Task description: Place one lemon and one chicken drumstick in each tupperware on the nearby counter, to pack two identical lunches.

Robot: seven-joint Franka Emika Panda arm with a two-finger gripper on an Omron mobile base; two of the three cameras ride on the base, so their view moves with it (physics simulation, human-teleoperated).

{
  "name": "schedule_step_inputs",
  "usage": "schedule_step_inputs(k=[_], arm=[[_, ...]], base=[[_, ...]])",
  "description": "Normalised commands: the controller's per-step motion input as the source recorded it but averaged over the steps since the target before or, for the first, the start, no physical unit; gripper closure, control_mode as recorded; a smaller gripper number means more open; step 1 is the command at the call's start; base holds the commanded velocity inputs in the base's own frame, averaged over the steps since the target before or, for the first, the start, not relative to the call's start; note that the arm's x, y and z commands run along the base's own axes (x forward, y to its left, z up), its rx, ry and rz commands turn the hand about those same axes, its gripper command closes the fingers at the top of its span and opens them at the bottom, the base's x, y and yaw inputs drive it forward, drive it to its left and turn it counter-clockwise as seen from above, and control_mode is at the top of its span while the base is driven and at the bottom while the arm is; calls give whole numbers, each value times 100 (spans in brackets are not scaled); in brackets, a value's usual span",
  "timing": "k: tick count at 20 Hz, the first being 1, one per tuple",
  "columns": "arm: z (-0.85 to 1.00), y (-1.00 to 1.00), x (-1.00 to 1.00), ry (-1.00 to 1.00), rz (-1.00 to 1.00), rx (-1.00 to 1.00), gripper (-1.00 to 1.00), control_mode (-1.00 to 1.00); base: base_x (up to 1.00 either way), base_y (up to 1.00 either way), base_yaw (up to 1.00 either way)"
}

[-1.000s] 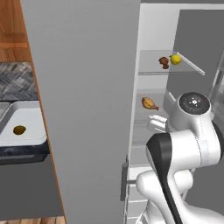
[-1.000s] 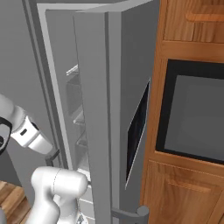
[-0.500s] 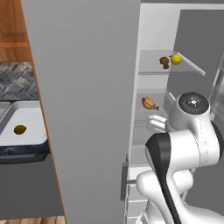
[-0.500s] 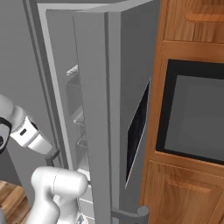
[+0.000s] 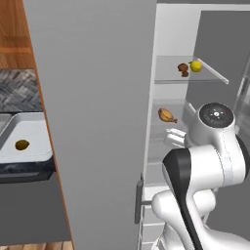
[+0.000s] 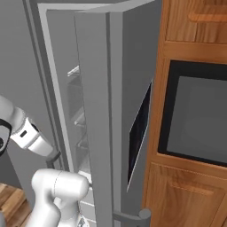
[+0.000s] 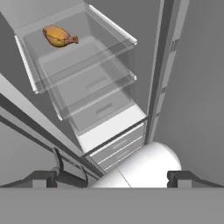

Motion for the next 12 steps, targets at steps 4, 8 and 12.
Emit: schedule_step_inputs(k=[4, 8, 12], arm=[[0, 0, 0, 0, 0, 0, -100, 100], [0, 0, 0, 0, 0, 0, -100, 100], [0, 0, 0, 0, 0, 0, -100, 100]], base=[[7, -31, -23], [-14, -5, -24], [17, -22, -19]])
